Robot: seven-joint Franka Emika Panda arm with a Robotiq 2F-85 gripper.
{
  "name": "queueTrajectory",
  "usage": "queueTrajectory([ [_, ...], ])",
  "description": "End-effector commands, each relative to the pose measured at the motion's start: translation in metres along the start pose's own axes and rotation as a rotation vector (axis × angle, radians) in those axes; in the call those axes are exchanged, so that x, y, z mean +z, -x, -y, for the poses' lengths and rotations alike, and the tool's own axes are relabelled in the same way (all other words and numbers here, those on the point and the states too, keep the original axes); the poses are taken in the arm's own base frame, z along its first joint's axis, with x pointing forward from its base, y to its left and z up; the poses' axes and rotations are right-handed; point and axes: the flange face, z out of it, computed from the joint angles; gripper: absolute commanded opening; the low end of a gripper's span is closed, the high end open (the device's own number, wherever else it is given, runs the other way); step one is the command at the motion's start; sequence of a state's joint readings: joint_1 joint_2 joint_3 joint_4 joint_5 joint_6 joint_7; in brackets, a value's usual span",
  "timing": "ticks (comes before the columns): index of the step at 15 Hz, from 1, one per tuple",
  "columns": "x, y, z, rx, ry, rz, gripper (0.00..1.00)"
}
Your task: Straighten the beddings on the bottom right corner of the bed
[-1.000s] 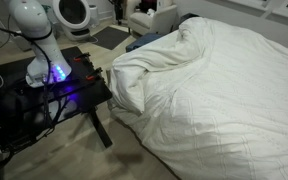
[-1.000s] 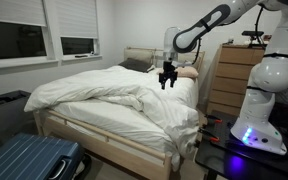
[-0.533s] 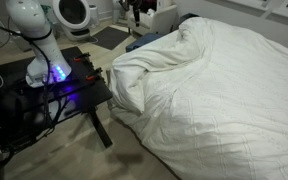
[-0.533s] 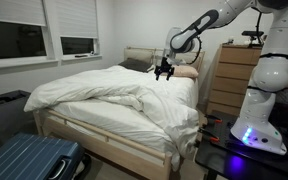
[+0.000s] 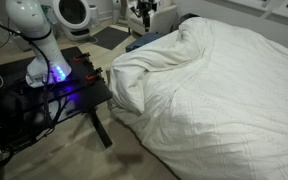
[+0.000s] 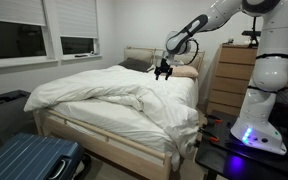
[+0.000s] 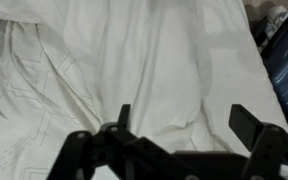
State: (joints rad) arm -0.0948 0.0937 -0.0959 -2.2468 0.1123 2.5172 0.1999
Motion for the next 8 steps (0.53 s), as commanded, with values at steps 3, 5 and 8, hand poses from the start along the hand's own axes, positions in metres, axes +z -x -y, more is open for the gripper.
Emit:
queueTrajectory([
  [3, 0.023, -0.023, -0.044, -0.073, 0.023, 0.029, 1.0],
  [5, 0.029, -0.027, -0.058, -0.091, 0.034, 0.055, 1.0],
  [8, 0.04, -0.028, -0.078, -0.129, 0.052, 0.096, 1.0],
])
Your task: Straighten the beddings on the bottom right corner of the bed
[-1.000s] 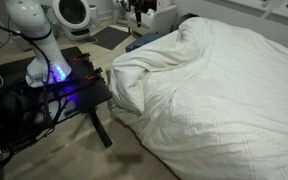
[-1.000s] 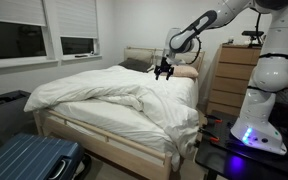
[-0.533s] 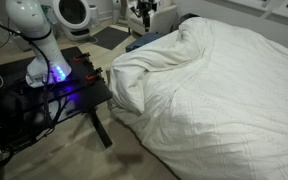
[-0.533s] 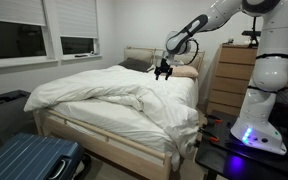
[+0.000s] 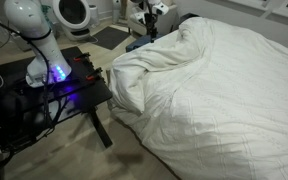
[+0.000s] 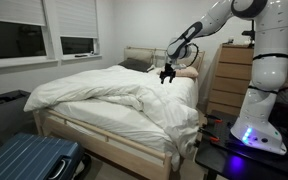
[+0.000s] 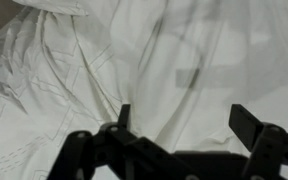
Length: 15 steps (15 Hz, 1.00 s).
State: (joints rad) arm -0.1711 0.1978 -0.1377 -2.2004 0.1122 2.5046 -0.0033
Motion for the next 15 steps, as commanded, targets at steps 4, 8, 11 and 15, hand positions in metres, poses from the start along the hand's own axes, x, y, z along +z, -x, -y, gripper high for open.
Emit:
queueTrajectory([
  [4, 0.017, 0.001, -0.03, -0.122, 0.034, 0.118, 1.0],
  [8, 0.026, 0.01, -0.041, -0.143, 0.048, 0.134, 1.0],
  [11, 0.034, 0.016, -0.047, -0.132, 0.028, 0.072, 1.0],
  [15, 0.046, 0.028, -0.052, -0.141, 0.006, -0.01, 1.0],
])
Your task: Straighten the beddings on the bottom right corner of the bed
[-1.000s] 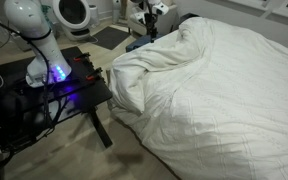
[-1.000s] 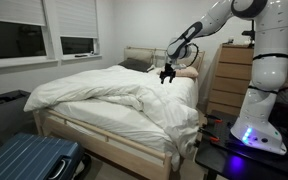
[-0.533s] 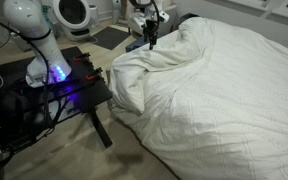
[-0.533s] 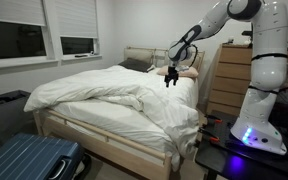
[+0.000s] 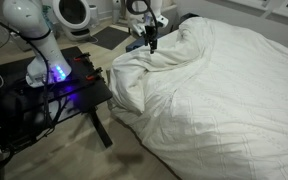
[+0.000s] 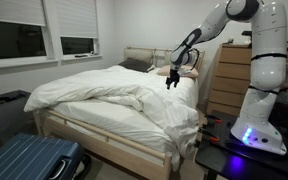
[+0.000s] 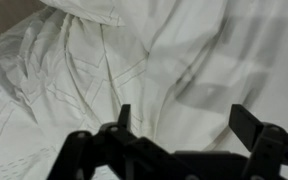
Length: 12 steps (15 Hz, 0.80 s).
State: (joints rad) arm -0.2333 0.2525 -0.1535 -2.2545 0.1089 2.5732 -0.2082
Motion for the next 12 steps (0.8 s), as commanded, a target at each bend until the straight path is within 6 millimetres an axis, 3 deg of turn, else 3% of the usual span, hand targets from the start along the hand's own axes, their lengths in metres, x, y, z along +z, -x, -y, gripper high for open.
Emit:
queueTrajectory([
  [1, 0.007, 0.014, -0.003, -0.018, -0.016, -0.059, 1.0],
  [7, 0.025, 0.042, -0.007, -0.049, -0.028, -0.082, 1.0],
  [9, 0.019, 0.04, 0.0, -0.051, -0.021, -0.059, 1.0],
  [10, 0.03, 0.036, -0.004, -0.043, -0.018, -0.052, 1.0],
  [12, 0.029, 0.036, -0.003, -0.047, -0.018, -0.055, 1.0],
])
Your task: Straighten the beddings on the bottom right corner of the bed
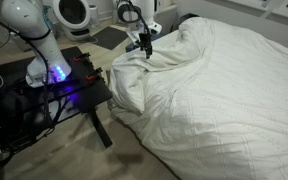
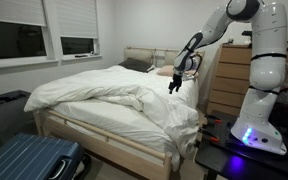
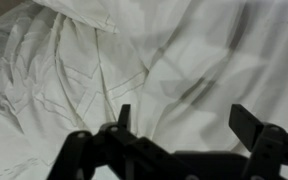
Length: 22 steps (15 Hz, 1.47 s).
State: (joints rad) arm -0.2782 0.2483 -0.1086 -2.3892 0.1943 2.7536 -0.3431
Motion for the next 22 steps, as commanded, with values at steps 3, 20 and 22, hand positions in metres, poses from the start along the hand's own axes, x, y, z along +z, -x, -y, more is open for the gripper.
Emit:
queueTrajectory([
  [3, -0.002, -0.001, 0.001, -0.001, 0.0, -0.003, 1.0],
  [20, 0.154, 0.015, -0.031, -0.129, -0.141, -0.076, 1.0],
  [22, 0.164, 0.017, -0.035, -0.139, -0.133, -0.061, 0.74],
])
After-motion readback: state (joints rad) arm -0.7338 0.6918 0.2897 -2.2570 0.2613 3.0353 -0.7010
